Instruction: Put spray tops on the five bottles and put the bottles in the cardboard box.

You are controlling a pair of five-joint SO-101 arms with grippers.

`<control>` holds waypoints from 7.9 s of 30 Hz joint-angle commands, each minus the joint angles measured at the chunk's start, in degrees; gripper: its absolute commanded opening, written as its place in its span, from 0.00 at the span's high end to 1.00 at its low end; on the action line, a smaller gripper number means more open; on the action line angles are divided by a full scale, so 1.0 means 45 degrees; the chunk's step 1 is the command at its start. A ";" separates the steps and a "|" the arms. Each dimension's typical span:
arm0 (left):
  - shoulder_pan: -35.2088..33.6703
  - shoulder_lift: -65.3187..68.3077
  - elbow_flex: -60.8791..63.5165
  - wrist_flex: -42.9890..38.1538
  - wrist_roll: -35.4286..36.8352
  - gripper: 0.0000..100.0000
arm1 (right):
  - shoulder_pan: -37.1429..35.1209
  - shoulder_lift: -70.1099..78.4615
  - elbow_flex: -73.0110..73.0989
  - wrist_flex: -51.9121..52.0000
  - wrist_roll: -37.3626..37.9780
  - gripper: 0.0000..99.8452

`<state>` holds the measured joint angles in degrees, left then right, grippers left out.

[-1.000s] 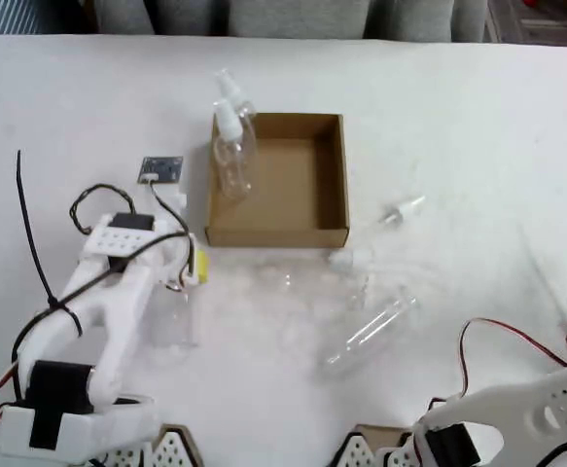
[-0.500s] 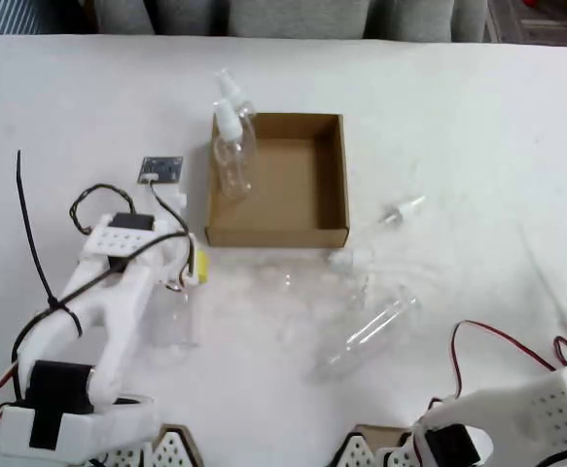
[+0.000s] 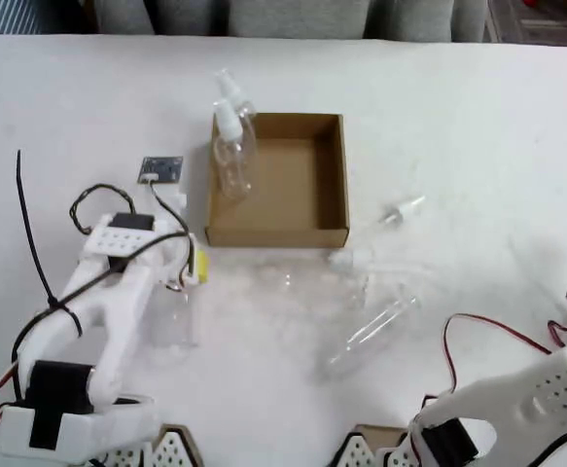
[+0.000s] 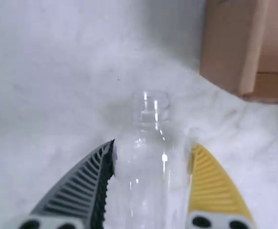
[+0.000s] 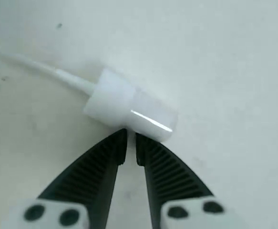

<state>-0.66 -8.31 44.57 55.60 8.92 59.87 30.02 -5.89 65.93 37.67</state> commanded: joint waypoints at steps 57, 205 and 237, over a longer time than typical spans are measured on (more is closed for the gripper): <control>-0.0107 -0.0498 -0.0059 -0.0274 -0.0137 0.98 | -0.2002 0.9446 -1.8559 0.6496 -1.1956 0.80; -0.0166 -0.0498 -0.0059 -0.0274 -0.0137 0.98 | -0.3604 -0.6164 0.5744 0.0147 -0.1348 0.98; 0.4523 -1.6127 0.1641 0.0078 -0.0137 0.98 | -0.6691 -2.1343 1.0784 -0.1690 -0.5079 0.98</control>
<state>11.47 -73.89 52.48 58.51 8.57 31.12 -62.20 43.43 64.62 24.13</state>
